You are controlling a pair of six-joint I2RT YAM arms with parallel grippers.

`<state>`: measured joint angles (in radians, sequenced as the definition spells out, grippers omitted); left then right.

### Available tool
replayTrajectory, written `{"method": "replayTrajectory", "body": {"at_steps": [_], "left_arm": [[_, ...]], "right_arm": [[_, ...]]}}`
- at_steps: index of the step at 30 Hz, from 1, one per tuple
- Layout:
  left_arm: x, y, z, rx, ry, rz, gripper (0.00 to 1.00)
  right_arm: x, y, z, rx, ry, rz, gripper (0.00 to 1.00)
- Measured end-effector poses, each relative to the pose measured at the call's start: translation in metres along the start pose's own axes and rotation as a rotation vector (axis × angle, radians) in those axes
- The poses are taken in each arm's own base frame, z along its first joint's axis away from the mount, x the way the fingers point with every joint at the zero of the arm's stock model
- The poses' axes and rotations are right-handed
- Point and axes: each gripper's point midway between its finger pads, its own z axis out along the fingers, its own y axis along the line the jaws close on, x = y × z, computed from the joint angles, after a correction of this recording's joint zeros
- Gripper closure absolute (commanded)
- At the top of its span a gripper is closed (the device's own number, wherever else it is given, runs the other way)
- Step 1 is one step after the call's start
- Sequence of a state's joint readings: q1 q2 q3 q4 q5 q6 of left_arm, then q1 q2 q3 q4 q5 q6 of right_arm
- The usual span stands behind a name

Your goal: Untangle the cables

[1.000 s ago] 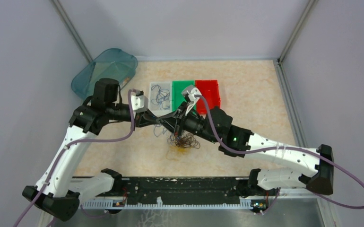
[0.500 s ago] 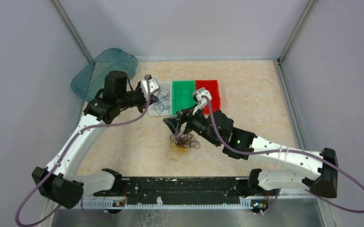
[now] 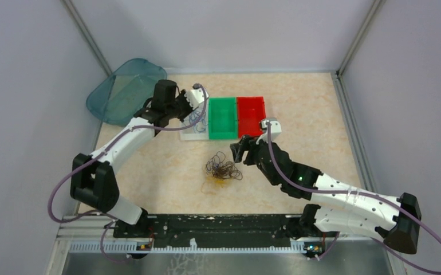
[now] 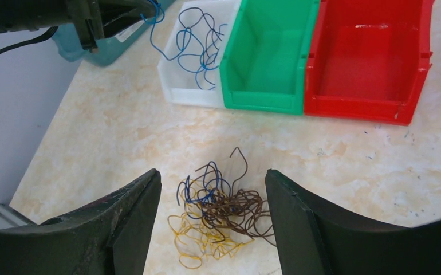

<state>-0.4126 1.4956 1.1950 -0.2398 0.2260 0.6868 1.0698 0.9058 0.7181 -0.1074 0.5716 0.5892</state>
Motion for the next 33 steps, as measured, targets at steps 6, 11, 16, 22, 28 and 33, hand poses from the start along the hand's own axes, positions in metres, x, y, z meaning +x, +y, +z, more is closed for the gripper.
{"method": "replayTrajectory", "body": {"at_steps": [6, 11, 16, 22, 28, 33], "left_arm": [[0.026, 0.019, 0.032, -0.086, 0.074, 0.076, 0.99], [0.031, 0.032, 0.043, -0.146, 0.087, 0.118, 0.99], [0.036, 0.038, 0.051, -0.178, 0.101, 0.139, 0.99], [0.051, 0.043, 0.057, -0.205, 0.159, 0.18, 0.99], [0.055, 0.048, 0.055, -0.223, 0.185, 0.209, 0.99], [0.054, 0.042, 0.056, -0.2, 0.171, 0.183, 0.92]], "right_arm": [[0.005, -0.009, -0.001, 0.031, 0.002, 0.013, 0.32], [0.012, -0.017, 0.001, 0.054, 0.013, 0.011, 0.32], [0.014, -0.02, 0.004, 0.068, 0.018, 0.013, 0.32], [0.018, -0.022, 0.009, 0.074, 0.027, 0.013, 0.32], [0.024, -0.024, 0.015, 0.076, 0.044, 0.013, 0.32], [0.028, -0.023, 0.017, 0.071, 0.058, 0.01, 0.32]]}}
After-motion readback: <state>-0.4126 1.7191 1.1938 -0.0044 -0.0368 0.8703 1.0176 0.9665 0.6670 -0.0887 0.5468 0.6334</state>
